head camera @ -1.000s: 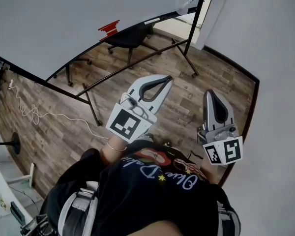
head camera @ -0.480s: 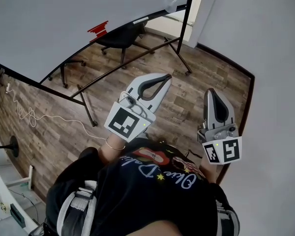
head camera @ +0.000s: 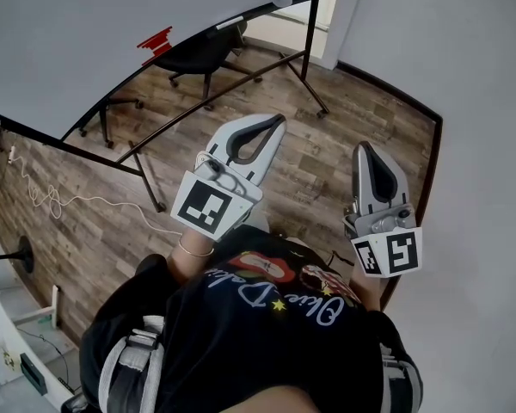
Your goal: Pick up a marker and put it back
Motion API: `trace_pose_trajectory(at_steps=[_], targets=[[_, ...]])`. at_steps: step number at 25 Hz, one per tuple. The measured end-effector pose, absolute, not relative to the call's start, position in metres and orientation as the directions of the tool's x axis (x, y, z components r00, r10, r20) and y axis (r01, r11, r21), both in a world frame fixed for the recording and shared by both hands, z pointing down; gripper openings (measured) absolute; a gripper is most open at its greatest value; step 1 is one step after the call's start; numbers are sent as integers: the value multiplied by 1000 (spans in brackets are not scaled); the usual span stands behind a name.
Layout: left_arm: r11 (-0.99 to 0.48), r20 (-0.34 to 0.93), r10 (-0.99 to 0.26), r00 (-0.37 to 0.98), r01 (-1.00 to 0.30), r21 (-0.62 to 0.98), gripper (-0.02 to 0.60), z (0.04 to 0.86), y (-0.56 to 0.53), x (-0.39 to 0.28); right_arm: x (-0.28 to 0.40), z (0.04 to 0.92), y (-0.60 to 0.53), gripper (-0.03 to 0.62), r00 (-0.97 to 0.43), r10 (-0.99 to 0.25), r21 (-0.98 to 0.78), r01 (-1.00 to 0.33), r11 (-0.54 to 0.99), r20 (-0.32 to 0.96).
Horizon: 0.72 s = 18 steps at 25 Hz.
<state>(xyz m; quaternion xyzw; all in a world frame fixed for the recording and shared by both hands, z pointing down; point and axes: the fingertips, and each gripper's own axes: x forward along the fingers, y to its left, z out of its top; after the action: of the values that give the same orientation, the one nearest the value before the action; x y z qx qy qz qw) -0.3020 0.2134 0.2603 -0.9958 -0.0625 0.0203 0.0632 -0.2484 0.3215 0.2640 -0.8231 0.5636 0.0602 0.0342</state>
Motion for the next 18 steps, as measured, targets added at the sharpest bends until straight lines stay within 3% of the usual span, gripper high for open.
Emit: trace_pose_trajectory(at_steps=[18], targets=[[-984, -53, 131, 990, 123, -129, 3, 270, 196, -249, -206, 274, 303, 0, 335, -932, -4, -941, -338, -141]])
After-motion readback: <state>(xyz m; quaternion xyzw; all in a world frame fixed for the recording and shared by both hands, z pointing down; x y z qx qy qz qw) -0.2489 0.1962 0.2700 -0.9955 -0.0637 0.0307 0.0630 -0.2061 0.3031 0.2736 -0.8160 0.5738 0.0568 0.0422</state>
